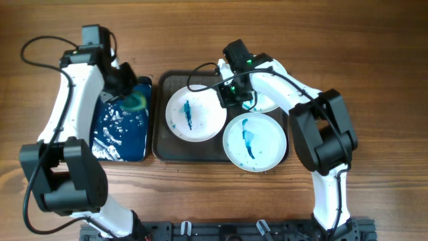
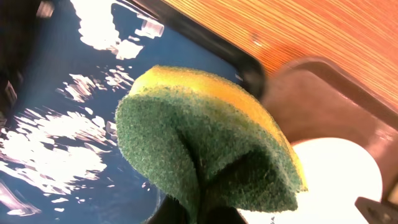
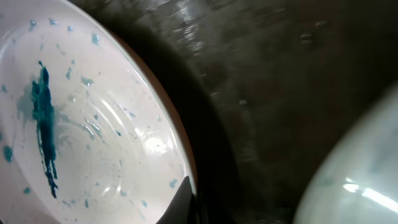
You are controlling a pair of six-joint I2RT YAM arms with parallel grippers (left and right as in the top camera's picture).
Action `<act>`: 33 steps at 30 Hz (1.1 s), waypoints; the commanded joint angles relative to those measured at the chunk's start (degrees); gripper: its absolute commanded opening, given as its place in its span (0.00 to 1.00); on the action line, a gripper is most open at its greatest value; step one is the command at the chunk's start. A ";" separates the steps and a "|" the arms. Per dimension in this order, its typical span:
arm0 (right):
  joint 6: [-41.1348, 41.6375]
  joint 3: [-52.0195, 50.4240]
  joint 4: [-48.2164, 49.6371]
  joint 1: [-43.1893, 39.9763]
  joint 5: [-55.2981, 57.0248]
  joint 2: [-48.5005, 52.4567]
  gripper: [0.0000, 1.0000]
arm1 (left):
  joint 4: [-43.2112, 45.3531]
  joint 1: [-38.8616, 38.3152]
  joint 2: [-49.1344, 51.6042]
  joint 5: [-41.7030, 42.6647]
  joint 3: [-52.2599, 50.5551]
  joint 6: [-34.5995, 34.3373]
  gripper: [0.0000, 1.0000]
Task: Clean dirty plates on tray and stack at the side
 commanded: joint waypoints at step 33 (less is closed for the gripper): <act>1.55 -0.52 -0.22 -1.20 -1.14 1.62 0.04 | 13.20 -24.61 20.09 12.46 -0.15 -5.68 0.04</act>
